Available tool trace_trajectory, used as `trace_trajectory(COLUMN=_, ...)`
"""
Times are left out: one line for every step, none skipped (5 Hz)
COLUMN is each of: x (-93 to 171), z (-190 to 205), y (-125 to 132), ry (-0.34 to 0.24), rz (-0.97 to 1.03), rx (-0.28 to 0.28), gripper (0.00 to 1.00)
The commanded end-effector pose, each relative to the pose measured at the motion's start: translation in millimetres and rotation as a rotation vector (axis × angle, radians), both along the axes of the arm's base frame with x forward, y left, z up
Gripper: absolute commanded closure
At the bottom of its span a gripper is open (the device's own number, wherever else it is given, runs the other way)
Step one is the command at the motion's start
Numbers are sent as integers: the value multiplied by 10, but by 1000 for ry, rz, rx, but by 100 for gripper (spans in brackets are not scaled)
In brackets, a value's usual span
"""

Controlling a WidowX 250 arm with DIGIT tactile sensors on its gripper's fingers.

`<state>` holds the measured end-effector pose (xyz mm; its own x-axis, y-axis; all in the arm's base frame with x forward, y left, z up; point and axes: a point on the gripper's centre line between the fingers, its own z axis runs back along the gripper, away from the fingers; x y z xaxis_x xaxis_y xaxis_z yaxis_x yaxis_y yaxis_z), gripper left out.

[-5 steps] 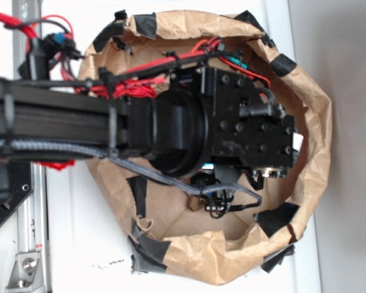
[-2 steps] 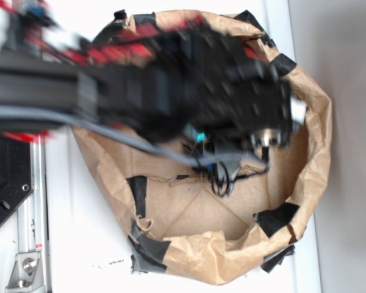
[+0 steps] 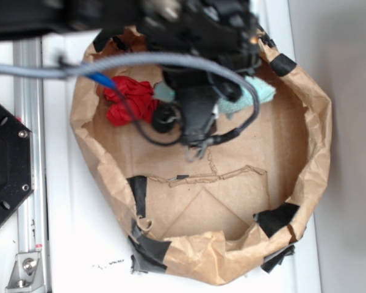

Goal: Grab the blue cloth.

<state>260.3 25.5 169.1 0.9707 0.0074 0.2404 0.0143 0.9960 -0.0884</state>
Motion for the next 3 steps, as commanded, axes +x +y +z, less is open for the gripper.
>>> trace_trajectory(x=69, z=168, y=-225, ry=-25, rz=-58, rx=16, gripper=100)
trace_trajectory(x=219, z=-340, y=-367, ry=50, rz=-140, rx=24, gripper=100)
trace_trajectory(x=209, z=-539, y=-415, ry=79, rz=-193, rx=-3, gripper=1)
